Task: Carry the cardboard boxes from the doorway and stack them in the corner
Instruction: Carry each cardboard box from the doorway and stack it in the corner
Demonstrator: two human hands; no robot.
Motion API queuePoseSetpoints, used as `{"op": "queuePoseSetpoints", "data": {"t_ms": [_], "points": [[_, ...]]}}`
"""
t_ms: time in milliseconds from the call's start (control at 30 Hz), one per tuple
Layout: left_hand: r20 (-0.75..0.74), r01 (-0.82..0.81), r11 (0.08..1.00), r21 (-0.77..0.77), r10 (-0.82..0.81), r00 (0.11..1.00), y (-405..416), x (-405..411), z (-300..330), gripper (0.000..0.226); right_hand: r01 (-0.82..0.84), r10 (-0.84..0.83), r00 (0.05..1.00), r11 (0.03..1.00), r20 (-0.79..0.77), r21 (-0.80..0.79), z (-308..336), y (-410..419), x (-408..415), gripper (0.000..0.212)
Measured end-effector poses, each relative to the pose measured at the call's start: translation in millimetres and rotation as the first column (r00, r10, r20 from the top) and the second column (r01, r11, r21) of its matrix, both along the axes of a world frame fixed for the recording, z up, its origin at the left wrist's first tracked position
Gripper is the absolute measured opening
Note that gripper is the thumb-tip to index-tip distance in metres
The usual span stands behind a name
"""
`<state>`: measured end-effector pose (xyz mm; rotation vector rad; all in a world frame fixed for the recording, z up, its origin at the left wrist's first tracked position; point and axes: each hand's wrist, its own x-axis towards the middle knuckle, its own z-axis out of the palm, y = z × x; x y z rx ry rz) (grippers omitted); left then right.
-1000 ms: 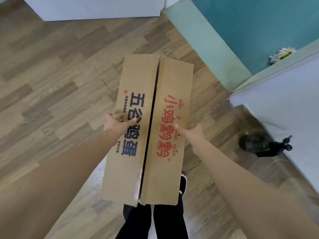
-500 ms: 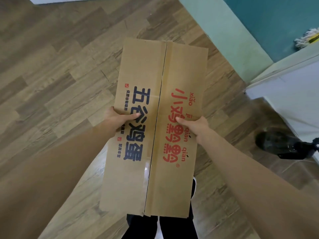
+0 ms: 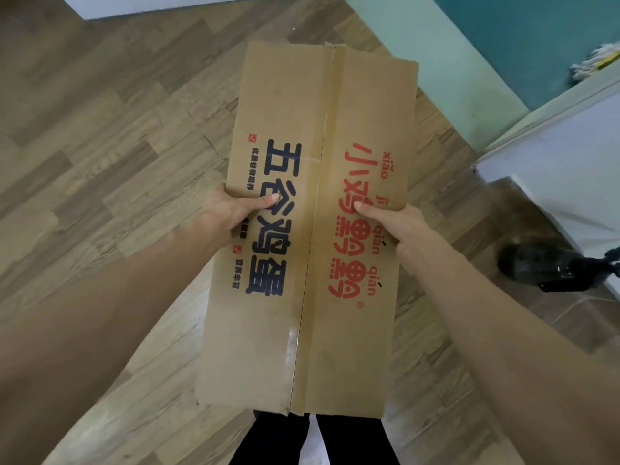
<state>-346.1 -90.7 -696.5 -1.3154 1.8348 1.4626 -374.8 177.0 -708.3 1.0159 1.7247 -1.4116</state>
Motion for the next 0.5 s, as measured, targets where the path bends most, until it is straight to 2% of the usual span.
{"op": "queuePoseSetpoints", "data": {"t_ms": [100, 200, 233, 300, 367, 500], "points": [[-0.04, -0.001, 1.0, -0.002, 0.001, 0.999, 10.1, 0.3, 56.5, 0.073, -0.008, 0.007, 0.999, 1.0, -0.033, -0.031, 55.4, 11.4, 2.1, 0.087], [-0.081, 0.018, 1.0, 0.004, -0.018, 0.997, 24.3, 4.1, 150.4, 0.075, -0.023, 0.02, 0.994, 0.999, -0.108, -0.025, 150.2, 30.2, 8.2, 0.107], [-0.09, 0.02, 1.0, 0.001, -0.02, 0.996, 25.8, 5.1, 172.3, 0.075, -0.026, 0.021, 0.992, 0.999, -0.125, -0.041, 173.8, 32.2, 9.7, 0.104], [-0.13, 0.055, 0.998, -0.008, -0.056, 0.99, 37.3, 11.3, 244.2, 0.076, -0.025, 0.012, 0.985, 0.997, -0.174, -0.073, 252.8, 45.7, 18.0, 0.084], [-0.177, 0.094, 0.996, -0.014, -0.095, 0.98, 47.9, 21.2, 314.4, 0.077, -0.018, 0.001, 0.976, 0.997, -0.216, -0.076, 327.6, 57.0, 31.1, 0.08], [-0.29, 0.169, 0.985, -0.025, -0.168, 0.942, 67.7, 49.3, 430.7, 0.055, -0.013, -0.004, 0.938, 0.999, -0.348, -0.048, 452.6, 77.2, 73.3, 0.071]]}}
